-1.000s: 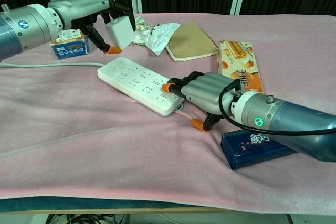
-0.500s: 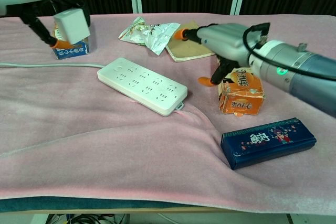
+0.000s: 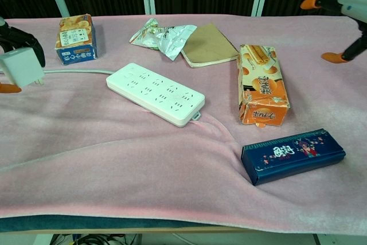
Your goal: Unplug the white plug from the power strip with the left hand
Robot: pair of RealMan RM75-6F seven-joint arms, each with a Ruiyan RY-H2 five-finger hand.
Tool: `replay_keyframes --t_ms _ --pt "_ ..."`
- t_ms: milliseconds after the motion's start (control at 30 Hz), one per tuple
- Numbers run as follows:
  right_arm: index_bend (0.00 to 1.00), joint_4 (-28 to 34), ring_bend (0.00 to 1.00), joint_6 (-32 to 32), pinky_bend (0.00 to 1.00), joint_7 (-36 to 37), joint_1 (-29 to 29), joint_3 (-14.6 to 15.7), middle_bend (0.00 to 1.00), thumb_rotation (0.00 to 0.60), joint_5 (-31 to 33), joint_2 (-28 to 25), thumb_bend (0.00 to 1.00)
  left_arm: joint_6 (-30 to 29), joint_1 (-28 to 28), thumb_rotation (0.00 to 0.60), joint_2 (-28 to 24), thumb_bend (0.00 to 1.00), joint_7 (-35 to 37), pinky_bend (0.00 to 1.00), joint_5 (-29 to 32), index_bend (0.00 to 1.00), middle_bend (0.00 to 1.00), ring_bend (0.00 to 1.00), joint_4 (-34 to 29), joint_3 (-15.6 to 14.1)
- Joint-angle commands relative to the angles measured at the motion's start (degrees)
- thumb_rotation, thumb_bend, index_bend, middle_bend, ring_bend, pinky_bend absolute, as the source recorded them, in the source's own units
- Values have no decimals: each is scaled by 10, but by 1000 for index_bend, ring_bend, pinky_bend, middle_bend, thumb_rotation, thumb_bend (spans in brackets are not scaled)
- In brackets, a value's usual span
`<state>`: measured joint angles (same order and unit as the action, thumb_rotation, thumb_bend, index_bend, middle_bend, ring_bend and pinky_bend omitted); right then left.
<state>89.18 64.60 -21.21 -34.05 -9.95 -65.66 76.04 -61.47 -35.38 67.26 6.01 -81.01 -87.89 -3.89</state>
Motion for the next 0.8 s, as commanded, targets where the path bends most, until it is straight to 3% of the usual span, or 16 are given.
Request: replay_keyframes --t_ms 33,167,267,367,467,567,800 --pt "18 -23 57 8 42 26 21 20 74 600 -20 -11 266 -1 28 600 36 653 102 377 -8 692 674 340 67 -9" --pt "18 -53 57 20 42 50 37 33 74 600 -39 -13 266 2 35 600 75 644 132 375 -15 664 653 324 127 -7" --pt "18 -74 57 34 42 78 52 37 74 600 -50 -9 266 1 37 600 101 607 133 359 -22 542 555 278 167 -5" --pt "18 -91 57 38 42 100 62 41 74 600 -56 -5 266 19 35 600 112 416 112 272 -24 302 367 173 188 -10" --pt "18 -107 57 42 42 117 70 44 74 600 -63 -1 264 58 28 600 109 216 64 131 -13 194 219 60 186 -18" --pt "18 -116 57 49 42 129 76 40 73 600 -62 2 259 58 31 600 107 157 29 7 3 149 132 1 173 -9" --pt "16 -121 55 79 42 149 102 31 73 600 -60 -12 258 24 53 600 78 149 -8 0 44 125 95 0 105 20"
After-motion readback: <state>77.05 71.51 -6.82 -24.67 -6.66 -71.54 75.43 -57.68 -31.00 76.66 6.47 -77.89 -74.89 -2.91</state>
